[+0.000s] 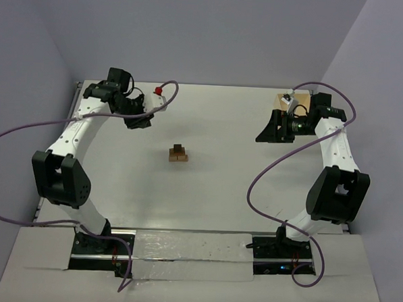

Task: Build the wood block tower

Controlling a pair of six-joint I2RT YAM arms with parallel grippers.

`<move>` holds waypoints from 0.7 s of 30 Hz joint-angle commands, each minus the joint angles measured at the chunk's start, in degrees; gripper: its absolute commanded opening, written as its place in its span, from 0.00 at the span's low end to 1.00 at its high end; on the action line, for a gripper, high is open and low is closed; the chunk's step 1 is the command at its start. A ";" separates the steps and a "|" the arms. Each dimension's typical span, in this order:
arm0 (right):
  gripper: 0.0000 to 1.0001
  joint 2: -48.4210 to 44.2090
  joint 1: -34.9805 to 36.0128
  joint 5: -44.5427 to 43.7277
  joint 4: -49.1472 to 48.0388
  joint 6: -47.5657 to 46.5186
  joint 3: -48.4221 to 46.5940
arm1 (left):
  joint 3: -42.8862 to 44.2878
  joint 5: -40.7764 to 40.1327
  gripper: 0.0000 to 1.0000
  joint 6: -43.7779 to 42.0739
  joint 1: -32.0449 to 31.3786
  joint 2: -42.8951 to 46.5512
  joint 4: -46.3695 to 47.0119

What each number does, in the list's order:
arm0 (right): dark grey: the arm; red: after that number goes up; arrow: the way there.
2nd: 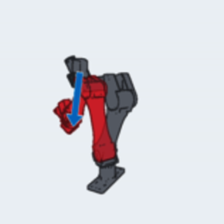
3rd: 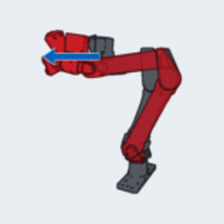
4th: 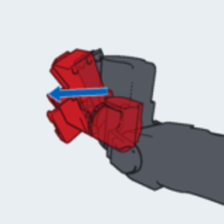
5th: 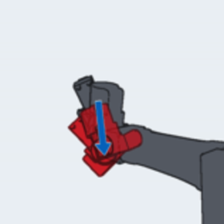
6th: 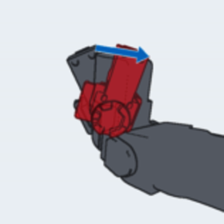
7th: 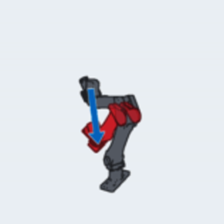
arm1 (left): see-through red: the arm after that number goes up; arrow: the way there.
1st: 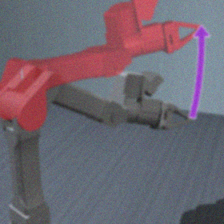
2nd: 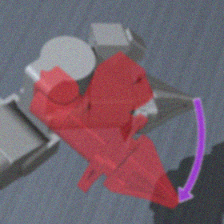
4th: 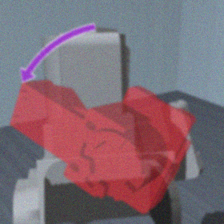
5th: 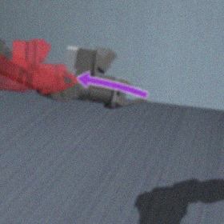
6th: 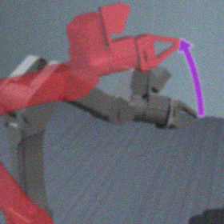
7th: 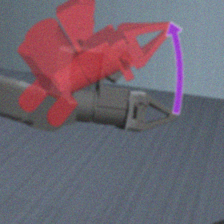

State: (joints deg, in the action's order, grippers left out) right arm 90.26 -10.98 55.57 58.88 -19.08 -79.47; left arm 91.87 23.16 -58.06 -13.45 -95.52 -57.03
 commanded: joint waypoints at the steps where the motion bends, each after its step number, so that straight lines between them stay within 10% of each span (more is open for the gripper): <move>1: 1.00 -1.97 0.79 1.39 1.97 -1.90 -3.06 | 2.20 -1.25 0.03 -0.33 -5.77 -0.05 -2.43; 21: 1.00 -2.10 0.79 -1.61 4.31 -4.58 -4.14 | 11.38 3.79 0.10 0.48 -17.32 -8.62 -8.52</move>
State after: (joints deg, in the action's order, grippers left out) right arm 90.02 -10.63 54.35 62.65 -23.27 -81.32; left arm 100.30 23.64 -57.01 -30.00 -102.56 -62.71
